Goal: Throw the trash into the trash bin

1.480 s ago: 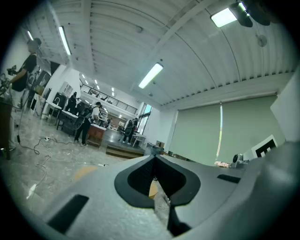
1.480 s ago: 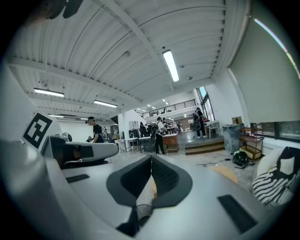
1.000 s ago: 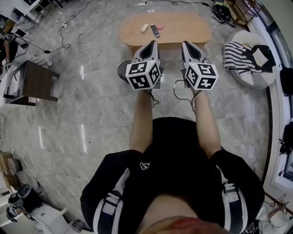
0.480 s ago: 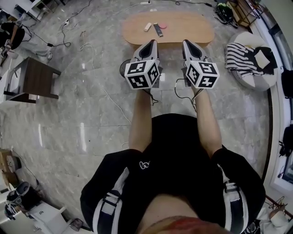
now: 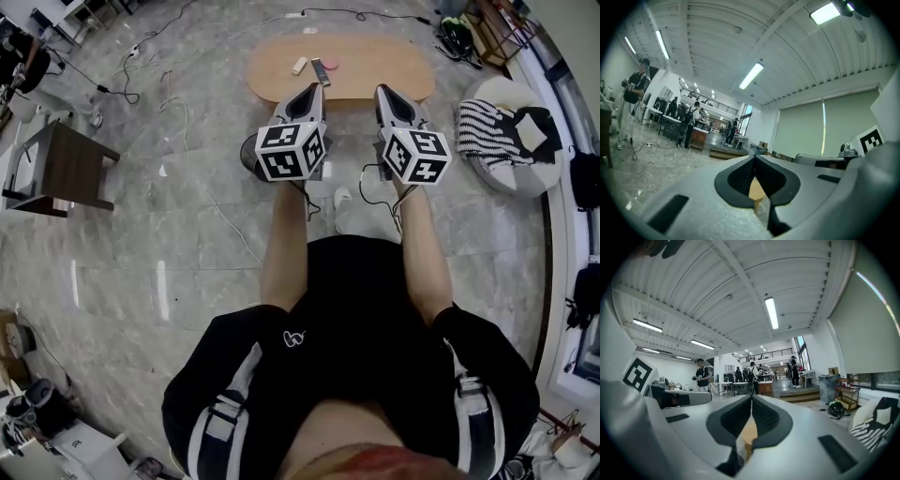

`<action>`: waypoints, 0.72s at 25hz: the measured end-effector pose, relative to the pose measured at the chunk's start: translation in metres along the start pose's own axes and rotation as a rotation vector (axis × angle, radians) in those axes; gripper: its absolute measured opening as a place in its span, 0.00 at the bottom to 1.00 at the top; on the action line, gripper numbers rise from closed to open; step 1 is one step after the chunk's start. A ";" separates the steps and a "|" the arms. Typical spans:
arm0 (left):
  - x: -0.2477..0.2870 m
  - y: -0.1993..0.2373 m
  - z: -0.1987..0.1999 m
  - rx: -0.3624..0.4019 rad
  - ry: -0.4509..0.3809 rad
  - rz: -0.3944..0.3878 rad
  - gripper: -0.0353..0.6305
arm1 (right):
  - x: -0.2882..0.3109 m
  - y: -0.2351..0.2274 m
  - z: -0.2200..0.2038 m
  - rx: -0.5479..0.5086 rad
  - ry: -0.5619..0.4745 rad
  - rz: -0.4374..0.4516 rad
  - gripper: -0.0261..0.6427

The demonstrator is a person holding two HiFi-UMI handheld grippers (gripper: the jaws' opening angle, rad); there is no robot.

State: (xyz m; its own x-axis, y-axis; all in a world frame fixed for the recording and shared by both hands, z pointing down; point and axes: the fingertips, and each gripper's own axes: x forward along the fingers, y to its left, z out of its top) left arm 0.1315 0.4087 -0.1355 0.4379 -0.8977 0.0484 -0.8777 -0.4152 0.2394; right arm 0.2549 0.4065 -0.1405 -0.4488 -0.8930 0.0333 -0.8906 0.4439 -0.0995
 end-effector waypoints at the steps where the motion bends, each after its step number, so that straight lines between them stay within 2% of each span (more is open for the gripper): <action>1: 0.005 0.003 0.000 0.017 0.005 0.004 0.06 | 0.005 -0.002 0.001 -0.001 -0.006 0.003 0.06; 5: 0.030 0.018 0.004 0.052 0.016 0.008 0.06 | 0.031 -0.011 0.006 0.000 -0.027 0.011 0.06; 18: 0.158 0.072 -0.009 -0.001 0.040 0.029 0.06 | 0.138 -0.091 -0.007 -0.010 0.005 0.009 0.06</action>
State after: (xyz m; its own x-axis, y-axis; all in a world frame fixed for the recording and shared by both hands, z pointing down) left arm 0.1391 0.2377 -0.1017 0.4201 -0.9026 0.0936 -0.8897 -0.3894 0.2384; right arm 0.2736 0.2431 -0.1202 -0.4569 -0.8887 0.0377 -0.8873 0.4523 -0.0899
